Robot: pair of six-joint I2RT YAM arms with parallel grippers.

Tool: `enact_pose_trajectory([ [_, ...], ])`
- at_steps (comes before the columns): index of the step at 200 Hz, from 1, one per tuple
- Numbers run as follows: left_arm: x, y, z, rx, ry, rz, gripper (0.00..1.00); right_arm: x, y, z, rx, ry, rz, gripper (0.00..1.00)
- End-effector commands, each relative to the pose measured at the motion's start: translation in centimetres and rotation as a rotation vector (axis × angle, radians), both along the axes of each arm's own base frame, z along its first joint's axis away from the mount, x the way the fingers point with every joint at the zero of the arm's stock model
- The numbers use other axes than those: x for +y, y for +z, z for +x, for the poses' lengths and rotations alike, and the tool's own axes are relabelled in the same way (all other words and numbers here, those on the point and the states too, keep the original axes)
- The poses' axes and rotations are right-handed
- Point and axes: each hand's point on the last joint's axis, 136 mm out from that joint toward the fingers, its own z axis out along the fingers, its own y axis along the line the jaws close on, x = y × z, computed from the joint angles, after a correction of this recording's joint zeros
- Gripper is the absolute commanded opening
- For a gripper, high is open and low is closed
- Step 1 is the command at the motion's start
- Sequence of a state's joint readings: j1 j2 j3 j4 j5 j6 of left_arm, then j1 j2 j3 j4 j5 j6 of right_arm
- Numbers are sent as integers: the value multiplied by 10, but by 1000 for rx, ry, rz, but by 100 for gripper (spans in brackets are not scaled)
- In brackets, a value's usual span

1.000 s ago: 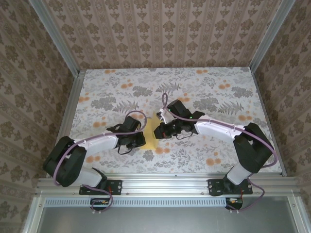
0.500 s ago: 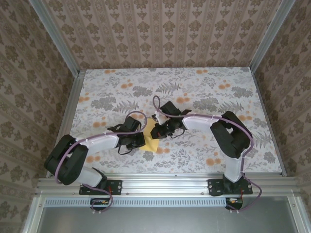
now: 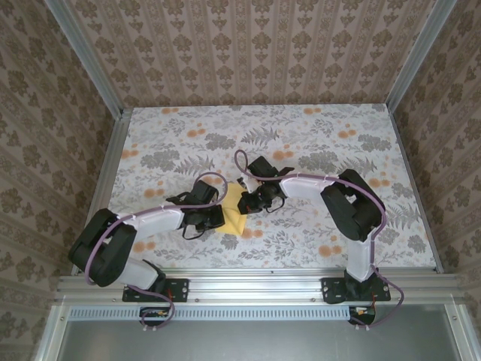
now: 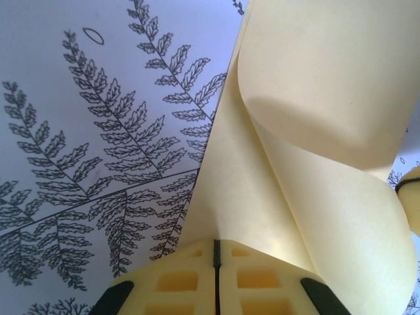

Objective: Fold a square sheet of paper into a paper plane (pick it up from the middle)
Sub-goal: Fold the triangle a second time at the center of the table.

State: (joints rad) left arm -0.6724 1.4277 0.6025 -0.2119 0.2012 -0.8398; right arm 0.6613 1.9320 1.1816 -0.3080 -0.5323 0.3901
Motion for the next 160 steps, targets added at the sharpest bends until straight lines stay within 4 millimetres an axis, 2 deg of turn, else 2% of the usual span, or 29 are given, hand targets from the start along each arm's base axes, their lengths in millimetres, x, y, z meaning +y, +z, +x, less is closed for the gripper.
enact_pose_trajectory([
  [1, 10, -10, -10, 45, -19, 54, 8, -8, -5, 6, -24, 1, -63, 6],
  [160, 8, -11, -13, 54, -47, 64, 8, -19, -16, 16, -52, -7, -142, 6],
])
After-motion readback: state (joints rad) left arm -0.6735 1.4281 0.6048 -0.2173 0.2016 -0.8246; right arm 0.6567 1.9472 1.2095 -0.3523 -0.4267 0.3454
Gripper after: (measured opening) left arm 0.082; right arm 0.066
